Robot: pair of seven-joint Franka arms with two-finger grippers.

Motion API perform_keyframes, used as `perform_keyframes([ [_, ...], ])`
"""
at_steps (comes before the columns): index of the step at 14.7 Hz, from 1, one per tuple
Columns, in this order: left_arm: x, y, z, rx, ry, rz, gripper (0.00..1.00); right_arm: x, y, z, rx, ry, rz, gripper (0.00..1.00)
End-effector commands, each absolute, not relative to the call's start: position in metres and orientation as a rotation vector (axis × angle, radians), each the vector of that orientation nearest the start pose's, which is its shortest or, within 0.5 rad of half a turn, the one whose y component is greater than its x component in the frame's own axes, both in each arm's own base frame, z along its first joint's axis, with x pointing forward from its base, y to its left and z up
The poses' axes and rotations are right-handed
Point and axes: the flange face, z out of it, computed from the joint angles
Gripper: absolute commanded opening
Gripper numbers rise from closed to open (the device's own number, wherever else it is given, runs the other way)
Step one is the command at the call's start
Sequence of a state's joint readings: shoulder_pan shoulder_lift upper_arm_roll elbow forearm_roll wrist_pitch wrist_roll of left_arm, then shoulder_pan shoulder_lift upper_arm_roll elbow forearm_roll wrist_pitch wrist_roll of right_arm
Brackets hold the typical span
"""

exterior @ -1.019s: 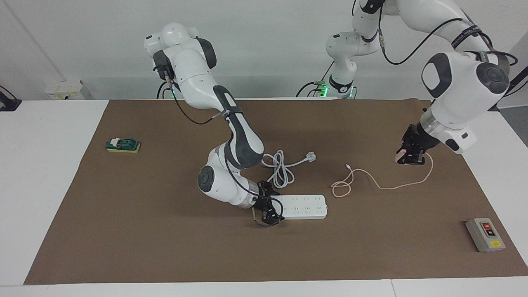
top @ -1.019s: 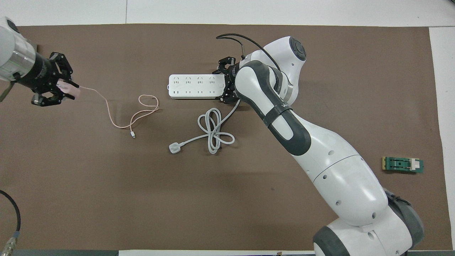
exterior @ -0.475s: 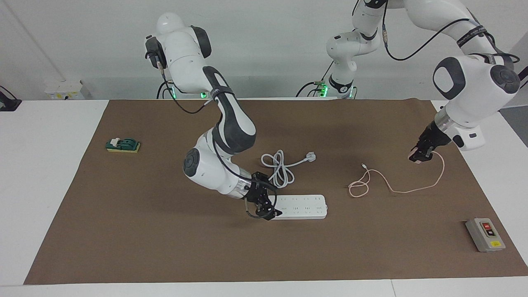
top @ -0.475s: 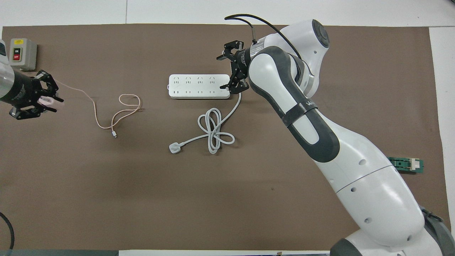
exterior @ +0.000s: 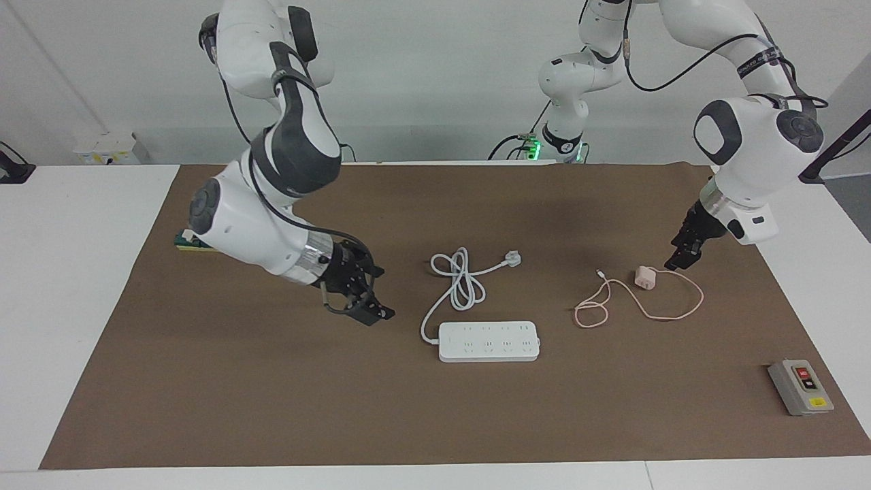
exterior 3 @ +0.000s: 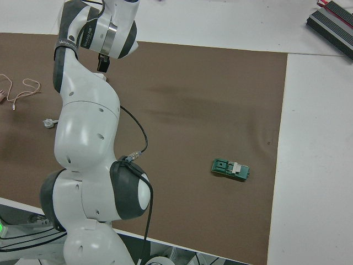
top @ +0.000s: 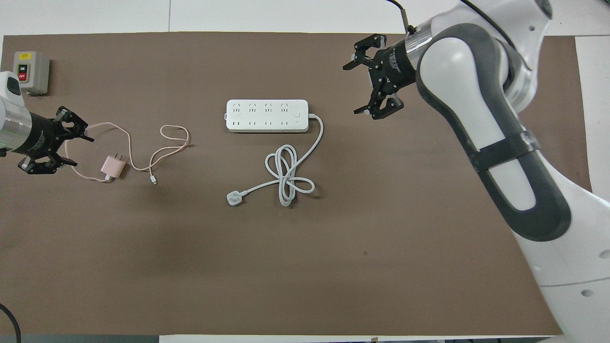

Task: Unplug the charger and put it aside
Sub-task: 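Lower the charger onto the mat with the left gripper while the right gripper withdraws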

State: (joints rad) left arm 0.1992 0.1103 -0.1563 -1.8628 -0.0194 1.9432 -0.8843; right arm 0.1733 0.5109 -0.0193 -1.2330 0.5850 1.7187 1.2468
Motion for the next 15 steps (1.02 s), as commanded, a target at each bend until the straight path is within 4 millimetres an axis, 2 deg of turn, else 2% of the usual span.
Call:
perform_keyframes([
  [1,0.582,0.02,0.474,-2.838,-1.377,0.092,1.0,0.655,0.121,0.521,-2.503,1.229,0.438,1.0],
  [4,0.583,0.018,0.502,-2.924,-1.166,0.129,1.0,0.632,0.08,0.555,-2.75,0.866,0.351,1.0],
  [8,0.571,-0.006,0.531,-3.035,-0.795,0.191,1.0,0.604,0.03,0.595,-2.965,0.39,0.254,1.0],
  [9,0.565,-0.017,0.541,-3.06,-0.697,0.186,1.0,0.598,0.022,0.601,-3.013,0.284,0.233,1.0],
  [11,0.554,-0.025,0.56,-3.081,-0.589,0.165,1.0,0.582,0.01,0.612,-3.112,0.104,0.205,1.0],
  [15,0.533,-0.04,0.581,-3.099,-0.344,0.221,1.0,0.548,0.0,0.629,-3.189,-0.049,0.157,1.0],
])
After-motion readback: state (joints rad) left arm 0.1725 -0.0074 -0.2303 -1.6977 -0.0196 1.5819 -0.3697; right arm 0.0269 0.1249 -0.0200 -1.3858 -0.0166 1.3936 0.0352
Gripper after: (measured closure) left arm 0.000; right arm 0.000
